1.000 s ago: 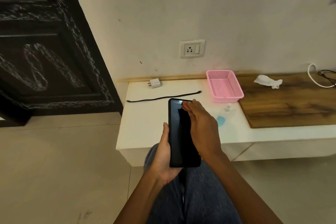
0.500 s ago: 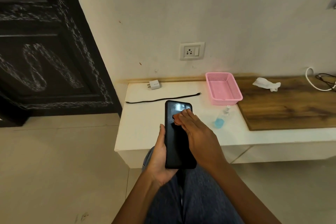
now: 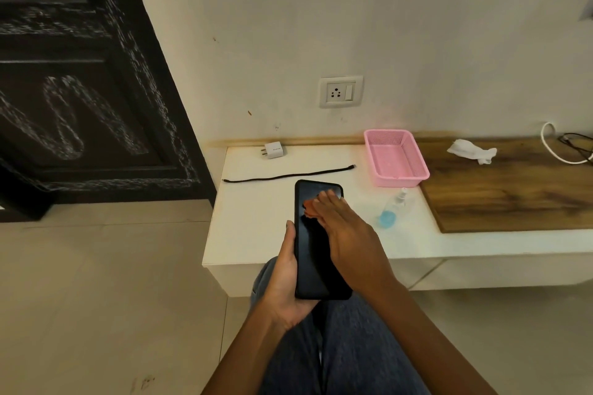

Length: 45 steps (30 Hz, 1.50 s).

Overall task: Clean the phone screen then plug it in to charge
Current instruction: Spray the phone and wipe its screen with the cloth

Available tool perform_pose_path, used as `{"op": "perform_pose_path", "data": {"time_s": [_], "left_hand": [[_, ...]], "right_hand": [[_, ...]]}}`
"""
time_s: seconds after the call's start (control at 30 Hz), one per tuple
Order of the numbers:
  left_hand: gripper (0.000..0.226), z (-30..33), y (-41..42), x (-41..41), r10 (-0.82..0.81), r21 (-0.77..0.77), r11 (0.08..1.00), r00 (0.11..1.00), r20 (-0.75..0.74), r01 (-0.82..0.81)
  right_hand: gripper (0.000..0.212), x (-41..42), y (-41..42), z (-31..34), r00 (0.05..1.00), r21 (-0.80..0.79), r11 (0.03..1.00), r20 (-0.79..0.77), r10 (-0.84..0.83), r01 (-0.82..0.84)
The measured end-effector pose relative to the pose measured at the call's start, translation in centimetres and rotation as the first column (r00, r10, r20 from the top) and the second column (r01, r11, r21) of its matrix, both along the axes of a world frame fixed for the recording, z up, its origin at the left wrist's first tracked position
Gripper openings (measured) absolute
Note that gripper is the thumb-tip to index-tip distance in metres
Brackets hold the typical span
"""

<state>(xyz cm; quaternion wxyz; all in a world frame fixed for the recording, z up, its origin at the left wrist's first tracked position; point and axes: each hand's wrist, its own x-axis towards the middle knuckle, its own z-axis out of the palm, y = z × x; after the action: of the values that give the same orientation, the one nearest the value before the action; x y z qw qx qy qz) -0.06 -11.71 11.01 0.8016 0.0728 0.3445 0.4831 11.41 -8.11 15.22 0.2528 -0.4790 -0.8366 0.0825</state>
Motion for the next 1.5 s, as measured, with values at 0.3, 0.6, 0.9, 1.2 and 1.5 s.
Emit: {"op": "perform_pose_path", "data": {"time_s": [0.3,0.6,0.9,1.2,1.5], "left_hand": [[0.066,0.5,-0.2,0.6,-0.035,-0.008,0.999,0.997,0.073,0.036],[0.065,-0.5,-0.1,-0.2,-0.027,-0.020,0.999,0.999,-0.016,0.027],[0.063,-0.4,0.0,0.3,-0.048,0.007,0.999,0.999,0.022,0.048],[0.065,-0.9,-0.4,-0.1,-0.035,0.027,0.999,0.996,0.080,0.033],[0.075,-0.5,-0.2,0.2,-0.067,0.107,0.993,0.987,0.146,0.052]], "right_hand": [[0.036,1.5,1.0,0.3,0.997,-0.007,0.997,-0.006,-0.081,0.080],[0.034,0.2,-0.4,-0.1,0.999,0.068,0.997,-0.050,0.022,-0.018],[0.036,0.7,0.7,0.3,0.997,-0.005,0.997,-0.035,-0.074,0.074],[0.030,0.2,-1.0,1.3,0.939,-0.073,0.995,-0.342,0.037,-0.066],[0.023,3.3,1.5,2.9,0.361,-0.596,0.803,-0.744,-0.562,0.022]]}}
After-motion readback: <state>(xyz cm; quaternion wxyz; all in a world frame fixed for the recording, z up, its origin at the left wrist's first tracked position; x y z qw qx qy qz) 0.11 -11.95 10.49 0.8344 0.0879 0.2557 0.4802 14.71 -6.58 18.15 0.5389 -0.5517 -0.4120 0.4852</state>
